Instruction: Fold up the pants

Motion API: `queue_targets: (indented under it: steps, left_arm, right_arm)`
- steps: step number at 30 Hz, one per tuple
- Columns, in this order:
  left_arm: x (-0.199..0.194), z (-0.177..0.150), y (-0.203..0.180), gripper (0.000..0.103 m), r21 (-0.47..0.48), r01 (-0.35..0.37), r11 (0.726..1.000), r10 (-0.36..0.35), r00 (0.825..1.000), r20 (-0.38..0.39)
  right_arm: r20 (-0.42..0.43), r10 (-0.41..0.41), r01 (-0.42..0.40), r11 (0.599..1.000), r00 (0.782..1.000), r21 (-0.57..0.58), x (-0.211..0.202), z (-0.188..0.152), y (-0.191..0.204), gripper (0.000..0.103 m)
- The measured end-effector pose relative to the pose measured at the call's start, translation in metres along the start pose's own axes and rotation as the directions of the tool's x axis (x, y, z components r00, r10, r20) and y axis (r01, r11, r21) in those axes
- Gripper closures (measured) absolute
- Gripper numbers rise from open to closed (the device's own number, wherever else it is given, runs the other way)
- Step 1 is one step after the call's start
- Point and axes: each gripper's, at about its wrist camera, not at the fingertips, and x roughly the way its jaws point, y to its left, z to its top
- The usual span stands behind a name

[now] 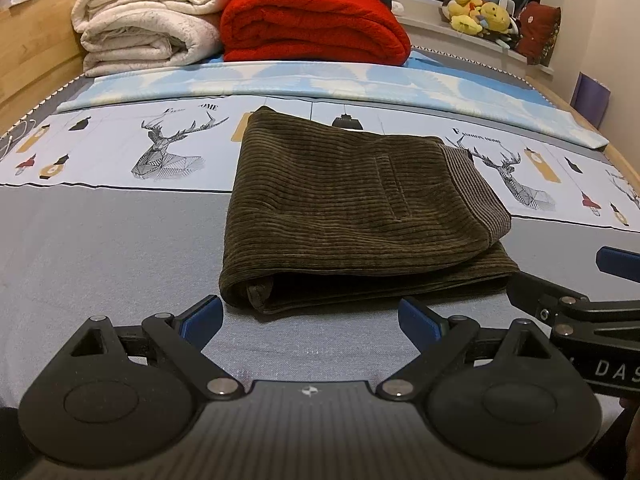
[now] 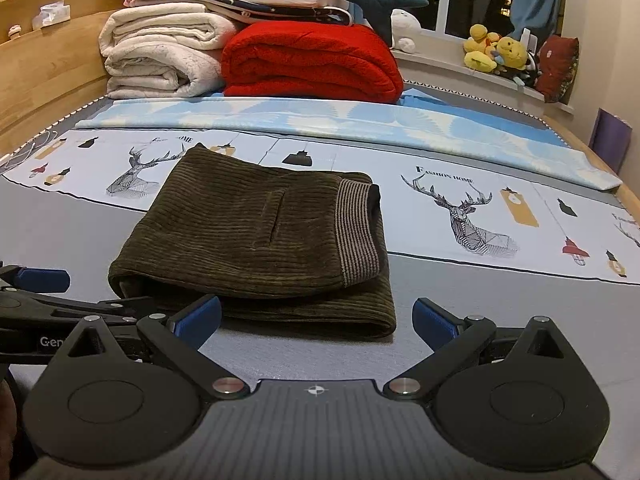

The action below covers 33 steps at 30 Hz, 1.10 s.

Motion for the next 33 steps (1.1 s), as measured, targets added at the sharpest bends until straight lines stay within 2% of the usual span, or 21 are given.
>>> queue_targets:
  steps: [33]
  left_arm:
    - [0.0002, 0.0, 0.0001, 0.007, 0.0, 0.0, 1.0, 0.0, 1.0, 0.0]
  right_arm:
    - [-0.008, 0.004, -0.004, 1.0, 1.0, 0.011, 0.0011, -0.0008, 0.0022, 0.002]
